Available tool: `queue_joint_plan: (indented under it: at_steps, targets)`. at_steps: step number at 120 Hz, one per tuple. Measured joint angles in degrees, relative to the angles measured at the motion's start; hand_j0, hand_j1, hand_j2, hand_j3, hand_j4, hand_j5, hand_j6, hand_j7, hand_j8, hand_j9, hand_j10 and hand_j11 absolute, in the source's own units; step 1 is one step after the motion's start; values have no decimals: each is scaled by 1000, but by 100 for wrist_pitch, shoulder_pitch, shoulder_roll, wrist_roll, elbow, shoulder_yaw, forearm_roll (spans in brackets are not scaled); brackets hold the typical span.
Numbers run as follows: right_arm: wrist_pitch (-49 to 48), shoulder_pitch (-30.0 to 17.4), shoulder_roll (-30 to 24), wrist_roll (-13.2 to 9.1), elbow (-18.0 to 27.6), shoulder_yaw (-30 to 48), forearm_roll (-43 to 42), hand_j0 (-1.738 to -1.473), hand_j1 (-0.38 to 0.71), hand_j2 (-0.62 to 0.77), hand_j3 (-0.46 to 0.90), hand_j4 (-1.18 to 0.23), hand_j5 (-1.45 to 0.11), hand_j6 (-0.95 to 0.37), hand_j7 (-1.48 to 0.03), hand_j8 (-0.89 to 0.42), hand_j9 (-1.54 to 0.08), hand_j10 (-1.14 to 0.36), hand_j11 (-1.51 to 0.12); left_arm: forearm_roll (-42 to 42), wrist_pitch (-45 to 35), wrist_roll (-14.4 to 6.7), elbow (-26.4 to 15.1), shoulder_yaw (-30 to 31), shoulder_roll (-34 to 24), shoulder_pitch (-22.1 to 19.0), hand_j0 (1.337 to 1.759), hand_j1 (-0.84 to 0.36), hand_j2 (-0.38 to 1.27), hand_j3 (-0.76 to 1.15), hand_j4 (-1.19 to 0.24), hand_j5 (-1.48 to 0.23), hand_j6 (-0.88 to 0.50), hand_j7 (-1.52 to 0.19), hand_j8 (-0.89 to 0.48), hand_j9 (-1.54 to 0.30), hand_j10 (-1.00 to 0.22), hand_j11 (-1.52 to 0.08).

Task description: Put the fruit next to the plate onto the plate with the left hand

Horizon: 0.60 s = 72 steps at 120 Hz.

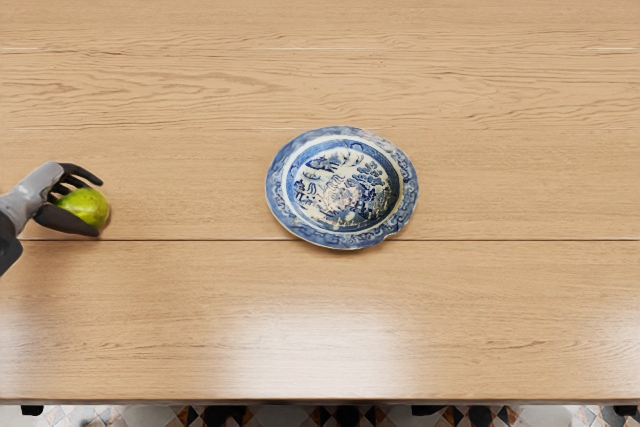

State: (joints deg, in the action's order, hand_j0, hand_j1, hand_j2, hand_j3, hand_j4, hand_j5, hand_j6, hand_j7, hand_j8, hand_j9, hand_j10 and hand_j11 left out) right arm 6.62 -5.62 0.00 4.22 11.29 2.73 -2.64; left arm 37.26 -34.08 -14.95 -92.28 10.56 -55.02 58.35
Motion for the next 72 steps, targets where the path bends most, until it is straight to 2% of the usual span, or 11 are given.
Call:
queue_joint_plan:
  at_steps: [32,57,66,72]
  targets:
    - [3,0,0,0,-2,0,0,-1658,-325,-4,0,-20,-26,-20,-26,-20,-26,-20,-26,-3,17,2,-7,1,0,-16,1655,-219,151,0,-575,-716,-383,-739,-382,-750,-560,-750]
    - [0,0,0,0,-2,0,0,-1658,-325,-4,0,-20,-26,-20,-26,-20,-26,-20,-26,-42,27,9,-15,4,-9,-9,1653,-227,164,0,-533,-798,-339,-800,-343,-813,-547,-813]
    - [0,0,0,0,-2,0,0,-1658,-325,-4,0,-20,-26,-20,-26,-20,-26,-20,-26,-56,30,20,-25,2,-17,10,1653,-252,210,0,-512,-819,-321,-814,-332,-826,-534,-825]
    - [0,0,0,0,0,0,0,-1658,-325,-4,0,-20,-26,-20,-26,-20,-26,-20,-26,-62,34,24,-34,-4,-26,44,1653,-294,296,0,-486,-834,-301,-822,-315,-832,-517,-831]
